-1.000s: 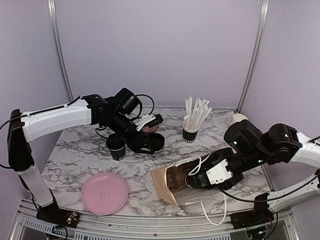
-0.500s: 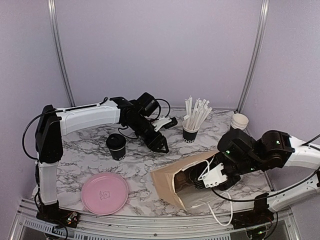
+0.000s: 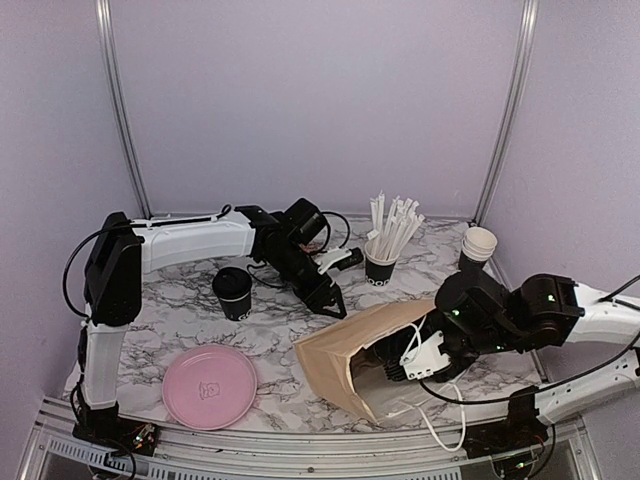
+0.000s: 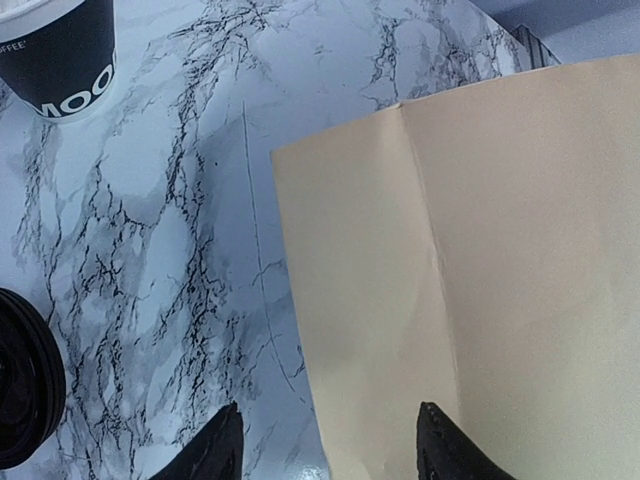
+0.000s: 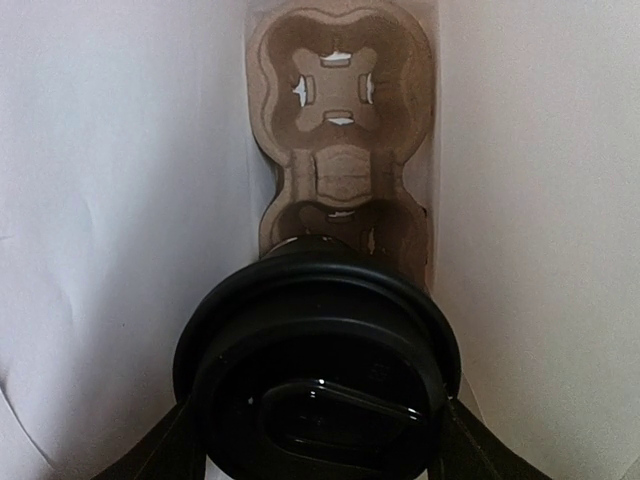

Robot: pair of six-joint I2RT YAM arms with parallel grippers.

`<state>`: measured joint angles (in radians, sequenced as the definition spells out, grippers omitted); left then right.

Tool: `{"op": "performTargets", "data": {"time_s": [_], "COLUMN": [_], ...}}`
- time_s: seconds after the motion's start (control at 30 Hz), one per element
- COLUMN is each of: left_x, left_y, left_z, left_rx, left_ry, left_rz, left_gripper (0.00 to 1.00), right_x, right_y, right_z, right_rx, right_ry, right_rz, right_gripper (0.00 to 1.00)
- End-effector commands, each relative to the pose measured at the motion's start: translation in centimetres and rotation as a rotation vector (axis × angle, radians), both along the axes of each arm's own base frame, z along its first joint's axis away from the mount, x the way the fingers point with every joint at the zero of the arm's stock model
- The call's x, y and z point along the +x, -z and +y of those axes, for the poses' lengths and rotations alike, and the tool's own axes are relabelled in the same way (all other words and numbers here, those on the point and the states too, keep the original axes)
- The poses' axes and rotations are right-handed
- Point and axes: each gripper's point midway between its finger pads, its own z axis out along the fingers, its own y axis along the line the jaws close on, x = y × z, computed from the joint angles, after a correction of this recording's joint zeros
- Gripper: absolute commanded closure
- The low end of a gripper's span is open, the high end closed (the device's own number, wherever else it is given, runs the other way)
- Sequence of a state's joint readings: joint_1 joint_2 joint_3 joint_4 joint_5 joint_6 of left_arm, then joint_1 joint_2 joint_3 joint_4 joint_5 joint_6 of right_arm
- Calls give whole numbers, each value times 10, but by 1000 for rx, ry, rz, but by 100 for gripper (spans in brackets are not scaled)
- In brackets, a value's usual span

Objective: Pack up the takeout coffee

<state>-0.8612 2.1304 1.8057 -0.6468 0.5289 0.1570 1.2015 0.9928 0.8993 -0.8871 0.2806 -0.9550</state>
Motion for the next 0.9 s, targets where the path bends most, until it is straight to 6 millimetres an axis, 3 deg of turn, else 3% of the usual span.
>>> {"op": "performTargets", "data": {"time_s": [0.0, 0.53, 0.87], "left_x": [-1, -4, -2], "left_y": [-5, 15, 16], "left_z": [-13, -19, -18], "left_rx": [-47, -43, -34], "left_ry": [25, 43, 35], "left_rz": [11, 69, 60], "left_gripper": [40, 40, 40], "right_x": [12, 29, 37], "right_y": [-15, -7, 3], "right_z": [13, 21, 23], "right_rx": [87, 98, 97], "right_ry": [13, 41, 49], "right_rz": [-69, -95, -91], "right_gripper": [72, 72, 72]}}
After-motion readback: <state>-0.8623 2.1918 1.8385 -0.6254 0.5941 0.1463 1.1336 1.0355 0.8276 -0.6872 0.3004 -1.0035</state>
